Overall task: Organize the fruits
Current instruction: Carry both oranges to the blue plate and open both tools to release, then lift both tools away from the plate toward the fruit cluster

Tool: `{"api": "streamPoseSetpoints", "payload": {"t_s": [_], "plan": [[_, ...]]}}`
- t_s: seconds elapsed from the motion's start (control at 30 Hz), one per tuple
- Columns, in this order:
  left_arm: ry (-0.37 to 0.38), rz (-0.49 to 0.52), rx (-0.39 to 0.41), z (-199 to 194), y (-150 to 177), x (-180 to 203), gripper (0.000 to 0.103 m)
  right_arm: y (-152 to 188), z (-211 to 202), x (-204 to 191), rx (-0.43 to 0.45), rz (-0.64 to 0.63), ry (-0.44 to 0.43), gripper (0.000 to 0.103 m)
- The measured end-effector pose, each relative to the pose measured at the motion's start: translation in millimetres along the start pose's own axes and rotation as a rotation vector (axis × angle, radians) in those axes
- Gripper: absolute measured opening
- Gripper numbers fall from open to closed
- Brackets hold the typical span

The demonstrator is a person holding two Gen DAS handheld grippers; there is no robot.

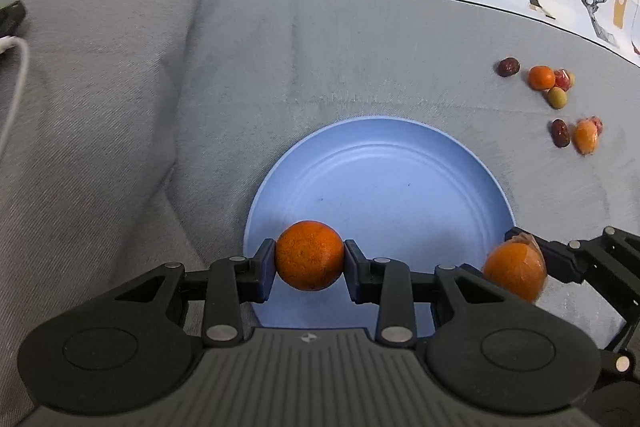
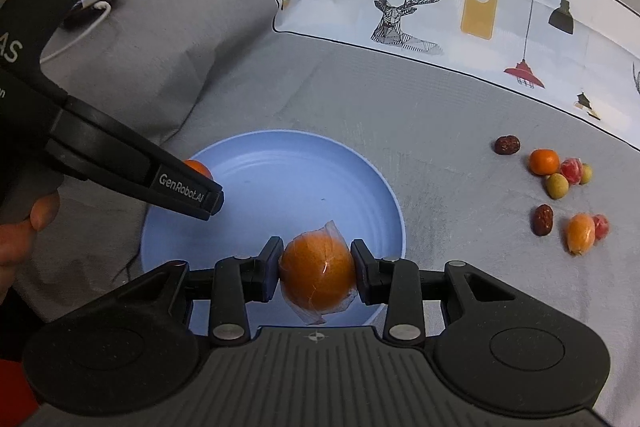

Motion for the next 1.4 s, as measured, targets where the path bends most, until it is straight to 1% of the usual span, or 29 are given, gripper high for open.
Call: {"api": "streamPoseSetpoints", "payload": {"t_s": [0.03, 0.07, 0.1, 0.13, 0.17, 0.2, 0.23, 0.27, 0.33, 0.43, 0.5, 0.6, 0.7, 0.77, 0.93, 1.03, 1.23, 1.4], "plan": [[0.01, 0.001, 0.007, 0, -2, 1, 0.05, -2, 2, -1, 0.003, -0.004, -0.004, 0.04], [0.021, 0.005, 0.02, -2, -5, 2, 0.074, -4, 4, -1, 0.006, -0.007, -0.011, 0.041], [0.025, 0.009, 0.037, -6, -8, 3, 0.086, -7, 5, -1, 0.009, -0.009, -0.016, 0.05], [0.025, 0.012, 0.07, -12, -12, 4, 0.103, -10, 4, -2, 0.014, -0.014, -0.02, 0.064], [0.026, 0.016, 0.11, -20, -15, 4, 0.102, -14, 4, -1, 0.023, -0.016, -0.022, 0.071], [0.027, 0.023, 0.132, -26, -16, 5, 0.102, -18, 0, 0, 0.035, -0.016, -0.021, 0.082], [0.029, 0.034, 0.138, -30, -15, 6, 0.102, -20, -5, 2, 0.045, -0.015, -0.016, 0.087], [0.026, 0.042, 0.138, -35, -13, 7, 0.102, -20, -10, 4, 0.049, -0.015, -0.013, 0.089], [0.003, 0.044, 0.144, -46, -5, 6, 0.102, -16, -22, 6, 0.032, -0.012, -0.015, 0.096], [-0.031, 0.04, 0.142, -64, 13, 2, 0.103, -2, -48, 4, 0.016, 0.002, -0.03, 0.099], [-0.052, 0.017, 0.13, -75, 27, -2, 0.103, 8, -62, 0, 0.004, 0.003, -0.038, 0.1], [-0.052, -0.023, 0.104, -88, 53, -6, 0.103, 23, -82, -10, -0.008, -0.001, -0.045, 0.102], [-0.073, -0.043, 0.091, -99, 75, -10, 0.103, 29, -98, -17, 0.008, -0.02, -0.038, 0.102], [-0.081, -0.048, 0.102, -108, 84, -12, 0.103, 27, -108, -19, 0.034, -0.028, -0.026, 0.102], [-0.095, -0.053, 0.173, -138, 85, -11, 0.103, 24, -132, -17, 0.091, -0.027, 0.001, 0.102], [-0.094, -0.055, 0.201, -149, 85, -7, 0.103, 27, -143, -15, 0.116, -0.027, 0.015, 0.102], [-0.096, -0.045, 0.22, -159, 87, 2, 0.103, 29, -158, -9, 0.145, -0.017, 0.035, 0.102], [-0.099, -0.044, 0.232, -164, 88, 2, 0.103, 27, -163, -11, 0.161, -0.019, 0.04, 0.102]]}}
Point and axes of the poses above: each gripper's, at about its wrist camera, not at the fingertips, and z roughly the way its jaws point, x to its right, y to its underside, the point moved 10 cm from there along z, roughly the way its jaws point, and after that the axes turned 5 degrees about y, right-handed, at the moved point
